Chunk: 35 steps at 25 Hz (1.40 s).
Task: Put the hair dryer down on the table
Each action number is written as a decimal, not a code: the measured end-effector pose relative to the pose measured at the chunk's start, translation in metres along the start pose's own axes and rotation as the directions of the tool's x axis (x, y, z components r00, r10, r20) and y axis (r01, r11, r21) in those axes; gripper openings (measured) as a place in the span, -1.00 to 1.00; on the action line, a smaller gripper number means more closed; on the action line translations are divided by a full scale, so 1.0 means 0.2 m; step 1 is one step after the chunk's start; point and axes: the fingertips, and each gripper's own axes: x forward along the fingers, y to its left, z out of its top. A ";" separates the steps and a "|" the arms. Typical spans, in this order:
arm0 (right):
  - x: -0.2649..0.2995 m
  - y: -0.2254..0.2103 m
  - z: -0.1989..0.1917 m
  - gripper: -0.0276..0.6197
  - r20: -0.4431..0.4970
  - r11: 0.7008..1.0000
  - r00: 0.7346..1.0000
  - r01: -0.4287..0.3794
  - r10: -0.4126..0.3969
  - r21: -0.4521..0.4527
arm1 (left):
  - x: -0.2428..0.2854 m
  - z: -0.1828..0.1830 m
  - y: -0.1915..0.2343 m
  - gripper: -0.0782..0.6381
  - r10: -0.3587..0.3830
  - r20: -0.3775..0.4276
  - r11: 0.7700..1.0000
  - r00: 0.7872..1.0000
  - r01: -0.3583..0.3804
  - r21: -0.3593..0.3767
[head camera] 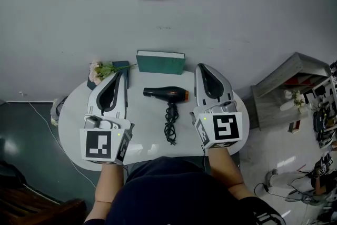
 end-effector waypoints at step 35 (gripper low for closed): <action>-0.10 -0.06 -0.13 -0.88 -0.013 0.999 0.999 -0.033 0.034 0.041 | -0.11 -0.04 -0.08 -0.75 0.068 0.001 0.998 0.998 -0.068 0.014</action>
